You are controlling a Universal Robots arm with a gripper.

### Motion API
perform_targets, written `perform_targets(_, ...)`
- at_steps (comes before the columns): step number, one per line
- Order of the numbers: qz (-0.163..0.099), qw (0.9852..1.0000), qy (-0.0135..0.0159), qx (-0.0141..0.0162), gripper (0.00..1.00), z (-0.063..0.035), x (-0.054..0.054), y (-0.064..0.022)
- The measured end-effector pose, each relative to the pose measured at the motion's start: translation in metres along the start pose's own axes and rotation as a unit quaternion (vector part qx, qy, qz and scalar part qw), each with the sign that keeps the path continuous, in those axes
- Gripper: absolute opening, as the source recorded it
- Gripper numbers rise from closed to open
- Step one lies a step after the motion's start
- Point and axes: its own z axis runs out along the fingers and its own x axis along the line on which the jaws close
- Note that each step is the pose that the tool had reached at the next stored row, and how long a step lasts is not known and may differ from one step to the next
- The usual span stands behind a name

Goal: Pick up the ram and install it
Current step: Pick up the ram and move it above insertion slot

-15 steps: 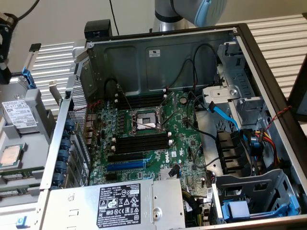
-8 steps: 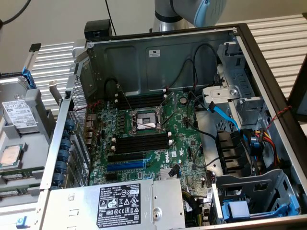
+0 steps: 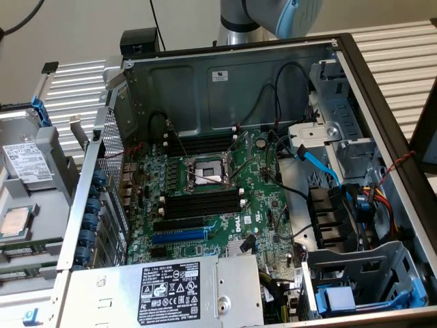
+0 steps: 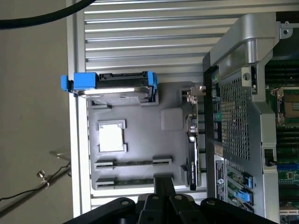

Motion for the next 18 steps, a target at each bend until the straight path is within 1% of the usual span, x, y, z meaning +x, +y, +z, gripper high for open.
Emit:
perform_targets(5, 0.000, 1.0000, -0.0001, -0.0001, 0.11, 0.0009, 0.000, -0.0003)
perform_targets(6, 0.000, 1.0000, 0.0001, -0.0002, 0.11, 0.0025, 0.000, -0.0025)
perform_targets(18, 0.000, 1.0000, 0.0002, -0.0006, 0.11, 0.0224, -0.003, -0.0438)
